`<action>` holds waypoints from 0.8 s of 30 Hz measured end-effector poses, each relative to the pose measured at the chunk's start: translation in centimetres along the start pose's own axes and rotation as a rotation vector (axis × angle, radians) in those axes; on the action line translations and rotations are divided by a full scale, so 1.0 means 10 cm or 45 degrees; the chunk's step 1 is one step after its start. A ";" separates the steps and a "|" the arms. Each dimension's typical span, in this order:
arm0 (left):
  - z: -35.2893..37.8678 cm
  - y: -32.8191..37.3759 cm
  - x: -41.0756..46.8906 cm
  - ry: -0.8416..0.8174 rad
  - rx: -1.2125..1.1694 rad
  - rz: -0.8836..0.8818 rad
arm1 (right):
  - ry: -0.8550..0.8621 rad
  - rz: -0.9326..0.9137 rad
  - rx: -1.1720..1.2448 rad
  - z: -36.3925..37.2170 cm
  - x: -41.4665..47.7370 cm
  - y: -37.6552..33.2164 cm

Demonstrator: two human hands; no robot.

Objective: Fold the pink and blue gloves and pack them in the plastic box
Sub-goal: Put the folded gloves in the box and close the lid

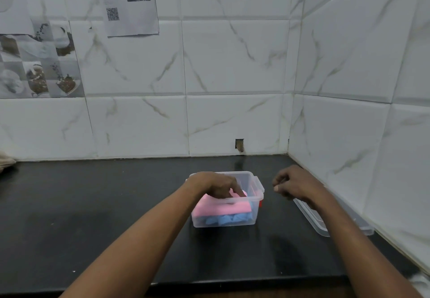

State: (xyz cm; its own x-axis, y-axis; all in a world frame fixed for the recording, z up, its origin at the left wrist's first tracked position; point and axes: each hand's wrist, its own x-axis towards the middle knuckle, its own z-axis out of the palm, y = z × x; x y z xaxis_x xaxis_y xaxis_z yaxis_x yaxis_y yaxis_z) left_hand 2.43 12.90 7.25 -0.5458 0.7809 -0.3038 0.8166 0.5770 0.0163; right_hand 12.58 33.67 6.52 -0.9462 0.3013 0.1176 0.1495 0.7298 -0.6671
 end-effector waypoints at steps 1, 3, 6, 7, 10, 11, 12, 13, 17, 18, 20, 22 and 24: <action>-0.02 0.03 0.02 -0.015 0.022 -0.021 | 0.028 -0.003 0.001 0.01 -0.02 0.05; -0.06 0.09 0.05 0.078 -0.005 -0.079 | 0.116 -0.013 -0.047 -0.02 -0.06 0.15; -0.05 0.18 0.01 0.580 -0.204 -0.126 | 0.206 0.067 -0.222 -0.15 -0.16 0.42; -0.04 0.18 -0.01 0.751 -0.309 -0.140 | 0.221 0.143 -0.292 -0.20 -0.20 0.54; -0.01 0.11 -0.05 0.978 -0.466 -0.200 | 0.285 0.394 -0.479 -0.34 -0.33 0.89; 0.02 0.08 -0.04 0.982 -0.479 -0.227 | 0.294 0.448 -0.510 -0.35 -0.36 0.99; 0.04 0.07 -0.02 0.970 -0.487 -0.254 | 0.290 0.483 -0.513 -0.34 -0.37 1.05; 0.07 0.08 0.01 0.952 -0.495 -0.279 | 0.279 0.504 -0.503 -0.31 -0.38 1.09; 0.21 0.10 0.13 0.872 -0.490 -0.339 | 0.301 0.604 -0.495 -0.12 -0.32 1.10; 0.24 0.10 0.14 0.865 -0.494 -0.344 | 0.276 0.626 -0.522 -0.08 -0.30 1.09; 0.29 0.10 0.16 0.865 -0.502 -0.348 | 0.172 0.626 -0.613 -0.01 -0.28 1.07; 0.32 0.09 0.16 0.871 -0.502 -0.344 | 0.100 0.569 -0.697 0.09 -0.28 1.04; 0.33 0.09 0.16 0.871 -0.499 -0.335 | 0.096 0.463 -0.762 0.20 -0.32 1.01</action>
State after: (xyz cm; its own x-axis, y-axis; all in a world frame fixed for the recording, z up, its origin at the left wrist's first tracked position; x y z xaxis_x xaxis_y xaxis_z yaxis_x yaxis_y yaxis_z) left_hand 2.91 13.93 3.61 -0.8071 0.5085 0.3000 0.5903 0.7039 0.3950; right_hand 16.49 38.86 -2.11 -0.7870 0.6163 0.0287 0.6054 0.7803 -0.1572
